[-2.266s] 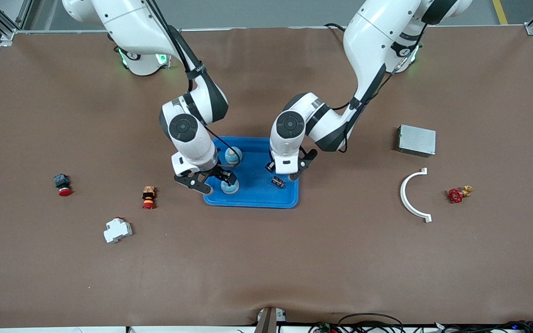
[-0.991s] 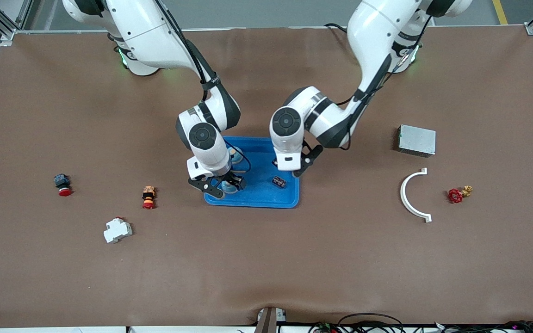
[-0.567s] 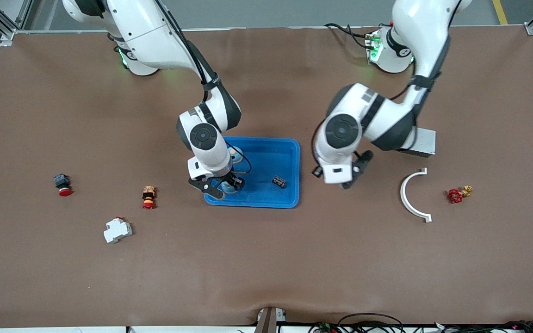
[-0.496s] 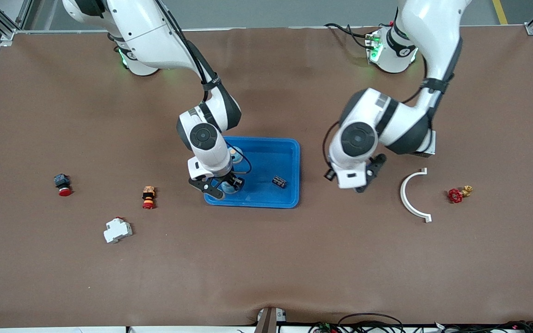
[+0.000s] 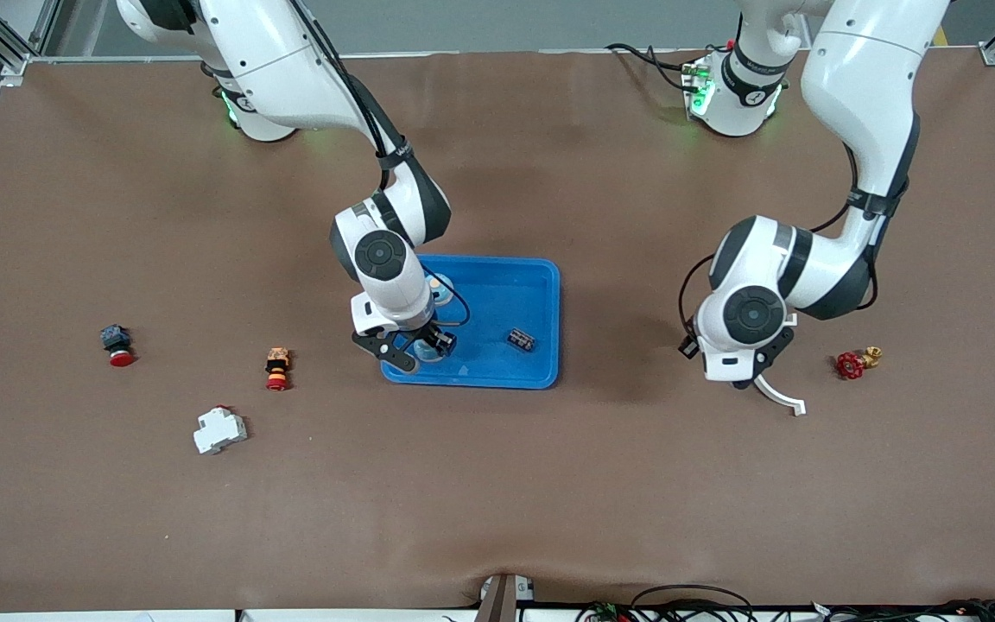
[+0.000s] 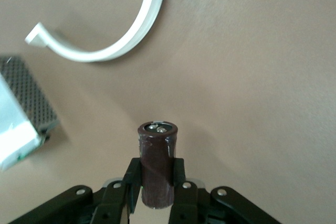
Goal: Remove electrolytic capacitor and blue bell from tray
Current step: 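Carry the capacitor to the white arc while the right gripper carries the bell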
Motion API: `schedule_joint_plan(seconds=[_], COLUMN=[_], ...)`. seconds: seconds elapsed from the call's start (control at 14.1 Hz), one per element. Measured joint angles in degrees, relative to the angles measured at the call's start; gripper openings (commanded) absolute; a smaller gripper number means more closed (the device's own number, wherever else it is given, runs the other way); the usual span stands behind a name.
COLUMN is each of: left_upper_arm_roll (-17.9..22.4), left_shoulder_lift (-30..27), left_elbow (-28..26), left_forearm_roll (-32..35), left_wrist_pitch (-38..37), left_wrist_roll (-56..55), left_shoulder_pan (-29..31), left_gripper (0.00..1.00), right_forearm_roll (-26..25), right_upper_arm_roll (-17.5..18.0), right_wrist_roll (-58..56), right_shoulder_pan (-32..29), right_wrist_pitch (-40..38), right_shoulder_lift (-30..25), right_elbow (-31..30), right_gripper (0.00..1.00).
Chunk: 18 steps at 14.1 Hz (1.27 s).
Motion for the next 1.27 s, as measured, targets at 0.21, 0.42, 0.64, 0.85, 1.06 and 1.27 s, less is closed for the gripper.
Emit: schedule_joint_plan(seconds=[0.21,0.42,0.64,0.85,1.06,1.27], left_upper_arm_roll=[0.0,0.0,0.1,-0.1,-0.1,-1.7], left_shoulder_lift=[0.3,1.2,4.0,4.2,4.4,4.2], left_elbow=[-1.0,-1.3,-1.4,-1.3,-1.2,-0.6], left_forearm_roll=[0.1,0.4,2.7,4.0,4.1,4.1], left_wrist_pitch=[2.7,6.8,12.4,13.0,13.6,13.9], left_wrist_roll=[8.5,12.6,12.6,12.7,11.4,6.9], left_shoulder_pan=[1.9,3.2,4.5,5.5,5.9,5.8], left_gripper=[0.00,0.00,0.04,1.00,1.00,1.00], right_forearm_roll=[0.0,0.0,-0.1,-0.5,-2.1,-2.4], right_upper_arm_roll=[0.0,0.0,-0.7,-1.7,-1.9,-2.0], right_wrist_roll=[0.0,0.3,-0.4,-8.2,-17.2,-28.2], right_shoulder_pan=[0.0,0.0,-0.1,-1.9,-5.5,-10.1], right_wrist_pitch=[-2.7,-12.9,-22.2,-28.3,-30.5,-30.7], right_shoulder_lift=[0.0,-0.1,-1.3,-4.9,-8.9,-13.1], right_elbow=[1.5,7.8,13.8,14.6,13.1,9.7], right_gripper=[0.00,0.00,0.00,0.00,0.00,0.00])
